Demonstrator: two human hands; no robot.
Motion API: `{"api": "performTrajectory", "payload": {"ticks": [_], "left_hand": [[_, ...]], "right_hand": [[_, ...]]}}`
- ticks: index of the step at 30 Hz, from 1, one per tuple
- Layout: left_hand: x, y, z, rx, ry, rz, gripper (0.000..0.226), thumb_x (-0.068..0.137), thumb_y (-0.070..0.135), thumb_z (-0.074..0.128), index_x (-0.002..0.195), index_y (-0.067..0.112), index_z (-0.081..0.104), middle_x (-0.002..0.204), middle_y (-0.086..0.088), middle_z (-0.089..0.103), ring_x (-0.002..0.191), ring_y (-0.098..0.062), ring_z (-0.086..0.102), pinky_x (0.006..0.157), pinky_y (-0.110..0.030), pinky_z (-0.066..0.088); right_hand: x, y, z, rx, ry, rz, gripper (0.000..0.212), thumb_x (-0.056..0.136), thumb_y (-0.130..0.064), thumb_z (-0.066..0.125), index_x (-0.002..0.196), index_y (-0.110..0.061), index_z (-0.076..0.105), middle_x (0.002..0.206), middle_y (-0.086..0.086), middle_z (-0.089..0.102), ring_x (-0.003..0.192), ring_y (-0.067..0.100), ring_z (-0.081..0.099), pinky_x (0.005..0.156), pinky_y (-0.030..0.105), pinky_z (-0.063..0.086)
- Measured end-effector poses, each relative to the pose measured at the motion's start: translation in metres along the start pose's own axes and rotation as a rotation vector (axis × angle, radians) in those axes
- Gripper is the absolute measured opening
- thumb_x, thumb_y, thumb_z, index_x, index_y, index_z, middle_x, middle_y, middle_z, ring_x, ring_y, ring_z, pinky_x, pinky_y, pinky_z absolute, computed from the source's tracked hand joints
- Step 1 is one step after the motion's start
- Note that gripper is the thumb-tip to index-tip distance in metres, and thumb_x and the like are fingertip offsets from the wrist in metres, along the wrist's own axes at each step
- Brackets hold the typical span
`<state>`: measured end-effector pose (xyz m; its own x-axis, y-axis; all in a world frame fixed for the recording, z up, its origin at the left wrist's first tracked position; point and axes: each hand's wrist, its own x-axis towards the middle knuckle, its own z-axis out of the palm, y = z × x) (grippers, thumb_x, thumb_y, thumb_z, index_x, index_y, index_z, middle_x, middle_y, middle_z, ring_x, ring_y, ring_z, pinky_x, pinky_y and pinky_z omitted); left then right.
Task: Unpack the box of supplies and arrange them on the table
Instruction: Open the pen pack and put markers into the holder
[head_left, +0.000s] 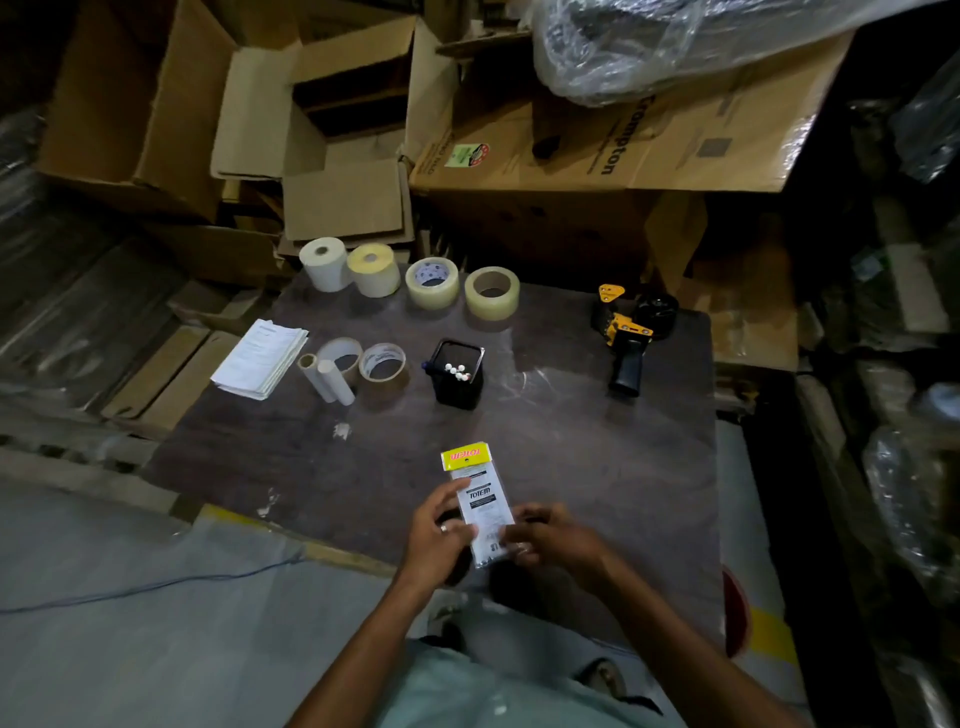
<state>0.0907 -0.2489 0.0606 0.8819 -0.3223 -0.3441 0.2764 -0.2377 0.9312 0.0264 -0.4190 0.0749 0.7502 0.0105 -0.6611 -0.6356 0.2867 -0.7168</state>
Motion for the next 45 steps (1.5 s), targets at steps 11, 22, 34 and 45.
{"api": "performTrajectory", "payload": {"ticks": [11, 22, 34, 45], "left_hand": [[0.053, -0.001, -0.098, -0.172, 0.070, -0.067, 0.029, 0.087, -0.004, 0.065, 0.107, 0.017, 0.070, 0.106, 0.000, 0.074, 0.092, -0.017, 0.068, 0.070, -0.032, 0.059], [0.149, 0.000, -0.194, 0.026, 0.355, 0.153, 0.041, 0.077, -0.003, 0.076, 0.110, 0.012, 0.057, 0.123, -0.013, 0.045, 0.101, -0.026, 0.059, 0.080, -0.019, 0.053], [0.229, 0.002, -0.181, 0.084, 0.475, 0.130, 0.097, 0.052, 0.045, 0.085, 0.132, 0.030, 0.033, 0.131, -0.010, 0.050, 0.120, -0.031, 0.050, 0.103, -0.048, 0.044], [0.212, 0.002, -0.174, 0.308, 0.461, 0.052, 0.080, 0.080, 0.044, 0.073, 0.143, 0.014, 0.034, 0.144, -0.018, 0.043, 0.135, -0.040, 0.037, 0.112, -0.054, 0.029]], "right_hand": [[0.061, -0.006, 0.074, 0.001, 0.209, -0.129, 0.028, 0.082, 0.017, 0.058, 0.103, -0.002, 0.062, 0.093, 0.019, 0.070, 0.064, 0.017, 0.068, 0.060, 0.029, 0.053], [0.094, 0.007, 0.123, -0.042, 0.476, -0.261, 0.029, 0.082, 0.020, 0.058, 0.105, 0.004, 0.066, 0.096, 0.013, 0.071, 0.070, 0.008, 0.070, 0.059, 0.021, 0.054], [0.108, 0.009, 0.136, 0.060, 0.564, -0.237, 0.028, 0.081, 0.019, 0.059, 0.094, -0.002, 0.071, 0.094, 0.014, 0.074, 0.071, 0.015, 0.071, 0.058, 0.025, 0.054], [0.096, 0.014, 0.132, 0.050, 0.552, -0.262, 0.026, 0.082, 0.015, 0.062, 0.097, -0.004, 0.070, 0.096, 0.007, 0.072, 0.071, 0.009, 0.071, 0.060, 0.023, 0.054]]}}
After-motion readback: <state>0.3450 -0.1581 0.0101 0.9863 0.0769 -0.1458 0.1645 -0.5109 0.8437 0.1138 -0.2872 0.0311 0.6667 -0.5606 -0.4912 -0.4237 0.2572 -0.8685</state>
